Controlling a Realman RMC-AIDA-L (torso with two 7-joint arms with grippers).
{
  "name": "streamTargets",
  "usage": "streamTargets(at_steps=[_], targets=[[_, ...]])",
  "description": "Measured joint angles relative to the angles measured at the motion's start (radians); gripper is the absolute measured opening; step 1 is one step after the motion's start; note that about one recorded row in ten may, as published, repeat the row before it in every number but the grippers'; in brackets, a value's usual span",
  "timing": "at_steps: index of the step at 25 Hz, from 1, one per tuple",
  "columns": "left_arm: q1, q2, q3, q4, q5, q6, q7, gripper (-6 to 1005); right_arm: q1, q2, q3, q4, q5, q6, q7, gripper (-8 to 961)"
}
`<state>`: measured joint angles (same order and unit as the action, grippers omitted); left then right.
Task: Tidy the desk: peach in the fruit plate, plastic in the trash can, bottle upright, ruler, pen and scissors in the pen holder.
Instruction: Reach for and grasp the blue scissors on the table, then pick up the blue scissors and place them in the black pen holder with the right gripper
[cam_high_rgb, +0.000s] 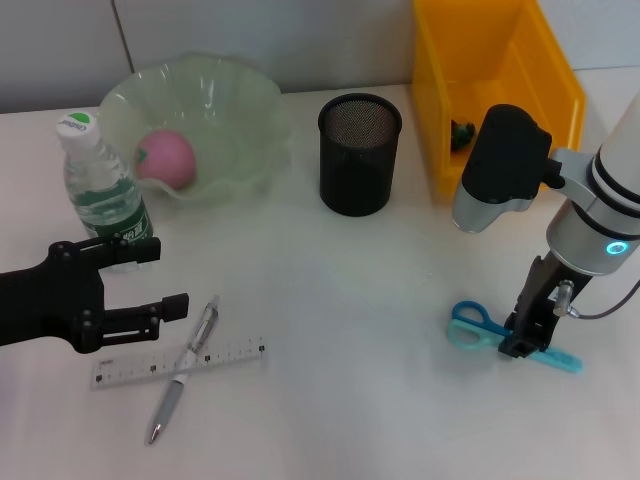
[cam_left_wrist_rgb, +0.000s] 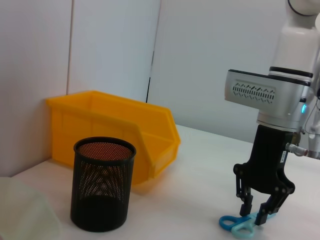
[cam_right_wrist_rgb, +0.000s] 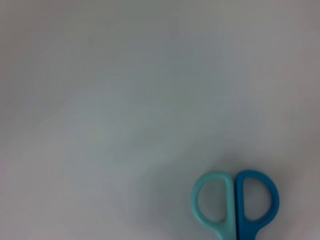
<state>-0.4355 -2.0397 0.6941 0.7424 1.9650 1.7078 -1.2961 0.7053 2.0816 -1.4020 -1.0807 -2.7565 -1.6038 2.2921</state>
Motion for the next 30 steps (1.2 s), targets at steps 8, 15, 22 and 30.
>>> streamTargets(at_steps=[8, 15, 22, 30], targets=[[-0.002, 0.001, -0.004, 0.000, 0.000, 0.002, -0.001, 815, 0.002, 0.000, -0.001, 0.000, 0.000, -0.003, 0.000, 234], [-0.001, 0.004, -0.011, 0.000, 0.000, 0.006, -0.001, 815, 0.002, 0.000, 0.001, -0.005, 0.000, -0.004, 0.000, 217], [0.000, 0.004, -0.012, 0.000, 0.000, 0.006, -0.002, 815, -0.004, -0.001, 0.016, -0.049, 0.022, -0.028, 0.000, 215], [-0.001, 0.007, -0.012, 0.000, 0.000, 0.005, 0.000, 815, -0.008, -0.004, 0.091, -0.107, 0.116, -0.044, -0.020, 214]])
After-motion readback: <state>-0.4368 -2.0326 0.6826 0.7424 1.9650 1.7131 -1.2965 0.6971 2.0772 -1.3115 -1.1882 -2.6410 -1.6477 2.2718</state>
